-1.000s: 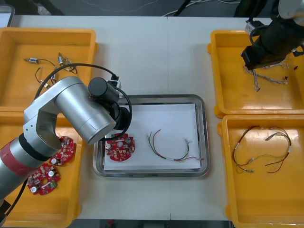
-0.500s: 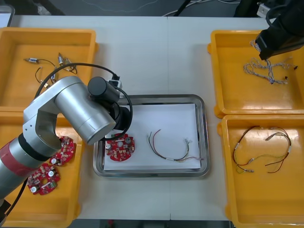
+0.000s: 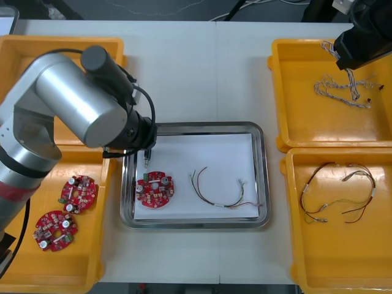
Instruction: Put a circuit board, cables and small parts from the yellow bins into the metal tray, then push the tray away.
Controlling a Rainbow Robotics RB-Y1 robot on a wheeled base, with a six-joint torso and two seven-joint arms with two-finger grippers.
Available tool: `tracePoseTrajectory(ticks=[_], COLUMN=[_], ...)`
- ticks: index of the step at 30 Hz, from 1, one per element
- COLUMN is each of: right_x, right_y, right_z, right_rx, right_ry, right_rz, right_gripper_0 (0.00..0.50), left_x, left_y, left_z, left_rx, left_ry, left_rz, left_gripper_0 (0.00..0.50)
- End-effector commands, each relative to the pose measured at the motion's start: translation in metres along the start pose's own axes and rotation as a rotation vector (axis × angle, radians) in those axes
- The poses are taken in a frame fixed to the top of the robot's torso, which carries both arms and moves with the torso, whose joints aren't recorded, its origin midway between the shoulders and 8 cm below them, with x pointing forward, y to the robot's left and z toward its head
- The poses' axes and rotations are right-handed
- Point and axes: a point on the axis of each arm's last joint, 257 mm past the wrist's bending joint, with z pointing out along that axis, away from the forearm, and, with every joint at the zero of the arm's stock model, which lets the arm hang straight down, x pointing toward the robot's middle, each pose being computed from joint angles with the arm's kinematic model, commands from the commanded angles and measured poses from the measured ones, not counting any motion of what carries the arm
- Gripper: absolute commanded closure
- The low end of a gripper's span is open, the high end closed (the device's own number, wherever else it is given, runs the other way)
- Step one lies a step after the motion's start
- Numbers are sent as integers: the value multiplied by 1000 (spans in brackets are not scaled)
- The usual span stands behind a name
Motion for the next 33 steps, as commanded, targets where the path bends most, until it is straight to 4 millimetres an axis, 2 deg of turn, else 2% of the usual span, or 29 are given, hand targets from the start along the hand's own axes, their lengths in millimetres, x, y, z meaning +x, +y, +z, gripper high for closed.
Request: tracePoseTrajectory(ticks=[1,9,12,13,15,21,24,33], right_x=[17,33,41,42,48,55,58,73], right_y=[-14,0,9,9,15,35,57,111], right_z=[-16,-18,-17,-18,-17,-18,-17,-3], right_rx=[22,16,24,25,29,13,-27,-19], right_ry=[-39,-67,-75,-78,-79,-96,-94,-36], right_rz=[-62,-114,-138,-141,-158,-207,-265,-462], right_gripper_0=[500,500,500,500,500,500,500,500], left_x=[-44,-76,-86,-87,-94,-107,-116,-136], left_y=[-7,40,69,75,99,145,179,242], left_z=[-47,-80,-84,-83,-83,-78,-73,-56], left_rx=[40,-18,-55,-63,-89,-112,-158,-239], left_ry=[-74,-126,-138,-137,-136,-138,-162,-249], left_rz=[-108,-197,-249,-260,-309,-424,-486,-588], left_gripper_0=[0,0,0,0,0,0,0,0])
